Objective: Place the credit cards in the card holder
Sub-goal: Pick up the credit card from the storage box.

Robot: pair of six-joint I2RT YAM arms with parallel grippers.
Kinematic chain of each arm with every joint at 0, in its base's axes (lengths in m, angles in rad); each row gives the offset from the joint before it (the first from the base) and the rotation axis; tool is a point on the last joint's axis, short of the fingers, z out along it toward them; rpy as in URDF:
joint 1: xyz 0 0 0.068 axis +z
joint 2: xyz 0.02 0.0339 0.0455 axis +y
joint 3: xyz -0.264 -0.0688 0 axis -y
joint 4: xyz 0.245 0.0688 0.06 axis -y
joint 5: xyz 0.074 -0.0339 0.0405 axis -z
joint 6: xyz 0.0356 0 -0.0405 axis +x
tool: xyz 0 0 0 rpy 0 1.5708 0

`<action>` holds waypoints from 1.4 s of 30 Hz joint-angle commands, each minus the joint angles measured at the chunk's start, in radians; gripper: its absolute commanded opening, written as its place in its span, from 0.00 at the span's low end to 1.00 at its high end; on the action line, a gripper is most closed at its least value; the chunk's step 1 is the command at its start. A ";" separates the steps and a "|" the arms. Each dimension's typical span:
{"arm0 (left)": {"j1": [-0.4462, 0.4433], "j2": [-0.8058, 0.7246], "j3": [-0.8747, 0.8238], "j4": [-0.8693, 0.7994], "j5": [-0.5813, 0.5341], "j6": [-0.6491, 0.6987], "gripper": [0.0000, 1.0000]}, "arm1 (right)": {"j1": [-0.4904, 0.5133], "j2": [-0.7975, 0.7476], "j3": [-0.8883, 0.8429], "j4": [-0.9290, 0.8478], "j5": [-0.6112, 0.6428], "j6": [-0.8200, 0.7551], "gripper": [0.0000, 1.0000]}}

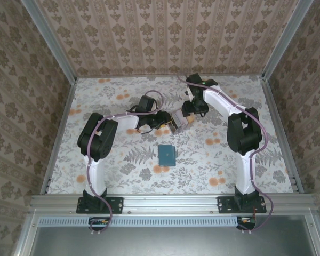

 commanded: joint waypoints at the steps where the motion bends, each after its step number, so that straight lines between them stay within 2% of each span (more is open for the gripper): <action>1: -0.001 -0.006 -0.003 -0.022 0.039 -0.031 0.45 | 0.005 0.003 0.052 -0.089 0.026 0.042 0.69; 4: 0.001 -0.027 -0.007 -0.029 0.049 -0.053 0.48 | 0.007 0.012 0.102 -0.153 0.081 0.151 0.68; 9: 0.003 -0.048 0.008 -0.059 0.062 -0.082 0.52 | 0.048 -0.005 0.140 -0.222 0.191 0.399 0.73; 14: 0.006 -0.050 0.033 -0.098 0.077 -0.098 0.52 | 0.087 -0.015 0.151 -0.239 0.262 0.513 0.76; 16: 0.007 -0.053 0.037 -0.109 0.076 -0.100 0.52 | 0.092 -0.014 0.150 -0.229 0.240 0.515 0.76; 19: 0.007 -0.062 0.043 -0.126 0.071 -0.105 0.51 | 0.102 -0.029 0.126 -0.211 0.297 0.522 0.76; 28: 0.009 -0.033 0.065 -0.175 0.081 -0.179 0.49 | 0.099 0.011 0.123 -0.204 0.238 0.450 0.75; 36: 0.003 -0.009 0.113 -0.269 0.103 -0.326 0.52 | 0.099 0.013 0.114 -0.201 0.236 0.417 0.75; 40: -0.010 -0.030 0.148 -0.404 0.020 -0.349 0.57 | 0.099 0.014 0.115 -0.201 0.239 0.398 0.76; 42: -0.008 -0.027 0.155 -0.450 0.030 -0.383 0.57 | 0.099 0.013 0.117 -0.200 0.239 0.386 0.75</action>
